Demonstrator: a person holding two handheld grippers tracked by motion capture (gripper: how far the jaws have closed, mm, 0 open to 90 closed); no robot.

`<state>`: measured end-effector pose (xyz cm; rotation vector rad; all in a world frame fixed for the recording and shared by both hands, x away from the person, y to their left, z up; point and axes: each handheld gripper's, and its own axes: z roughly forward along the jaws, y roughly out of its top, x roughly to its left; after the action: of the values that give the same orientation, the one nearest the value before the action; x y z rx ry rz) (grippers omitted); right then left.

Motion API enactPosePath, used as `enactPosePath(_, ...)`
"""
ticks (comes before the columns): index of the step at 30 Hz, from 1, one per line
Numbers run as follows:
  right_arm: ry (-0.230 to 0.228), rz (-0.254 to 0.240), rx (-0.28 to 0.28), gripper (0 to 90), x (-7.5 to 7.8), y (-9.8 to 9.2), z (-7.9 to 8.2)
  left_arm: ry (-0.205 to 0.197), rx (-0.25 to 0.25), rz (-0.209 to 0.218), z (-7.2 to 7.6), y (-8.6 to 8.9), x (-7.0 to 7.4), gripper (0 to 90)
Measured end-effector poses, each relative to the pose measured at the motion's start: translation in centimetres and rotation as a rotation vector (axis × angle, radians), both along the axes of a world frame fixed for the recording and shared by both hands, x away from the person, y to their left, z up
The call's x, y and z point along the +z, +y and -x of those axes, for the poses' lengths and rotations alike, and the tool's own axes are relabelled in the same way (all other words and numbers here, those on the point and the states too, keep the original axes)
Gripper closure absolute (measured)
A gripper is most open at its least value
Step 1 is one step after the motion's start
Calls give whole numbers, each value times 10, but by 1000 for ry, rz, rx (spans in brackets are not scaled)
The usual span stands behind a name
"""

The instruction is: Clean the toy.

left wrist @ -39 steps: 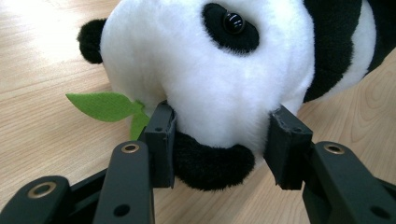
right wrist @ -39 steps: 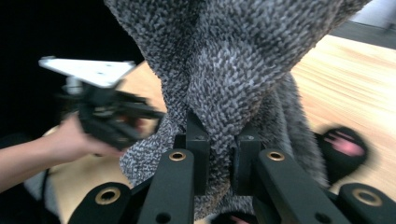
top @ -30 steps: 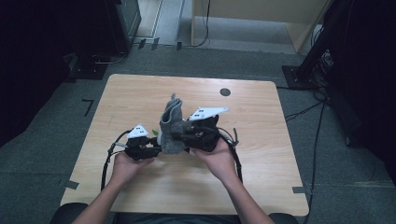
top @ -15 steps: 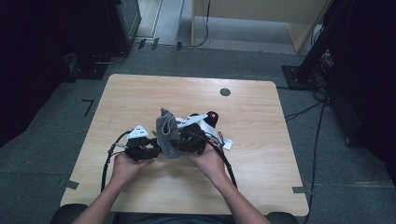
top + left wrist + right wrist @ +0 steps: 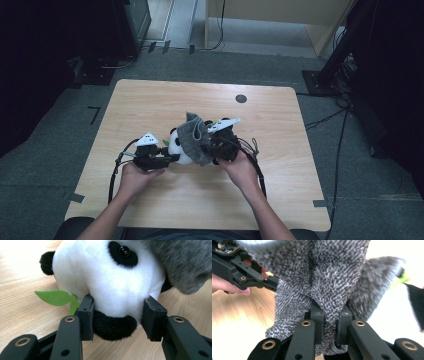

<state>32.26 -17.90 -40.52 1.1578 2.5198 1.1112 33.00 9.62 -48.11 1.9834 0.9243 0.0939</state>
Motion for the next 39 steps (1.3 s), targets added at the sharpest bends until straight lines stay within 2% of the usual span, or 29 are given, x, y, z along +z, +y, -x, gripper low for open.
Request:
enactPosePath(5, 27, -45, -62, 812, 3, -25, -4, -1, -4, -6, 0, 0, 0, 519)
enactPosePath(8, 36, -77, -74, 812, 2, -34, -6, -2, -3, -5, 0, -1, 1, 519)
enactPosePath(18, 8, -103, -109, 816, 11, -48, -7, -10, -6, -11, 2, -1, 0, 517)
enactPosePath(24, -14, -139, -167, 820, 20, -66, -5, -12, -5, -16, 2, -1, 0, 515)
enactPosePath(29, -55, -202, -187, 821, 41, -83, 4, -2, -2, -12, 2, -1, 0, 515)
enactPosePath(31, -56, -238, -177, 821, 49, -88, 10, 2, 0, -12, 2, -1, 0, 514)
enactPosePath(32, -40, -268, -163, 820, 51, -89, 12, 3, 2, -12, 2, -1, 0, 514)
enactPosePath(35, 1, -279, -115, 821, 44, -83, 17, 7, 4, -9, 1, -1, 0, 514)
enactPosePath(39, 71, -224, -95, 819, 16, -71, 16, 7, 3, -22, 2, -2, 0, 514)
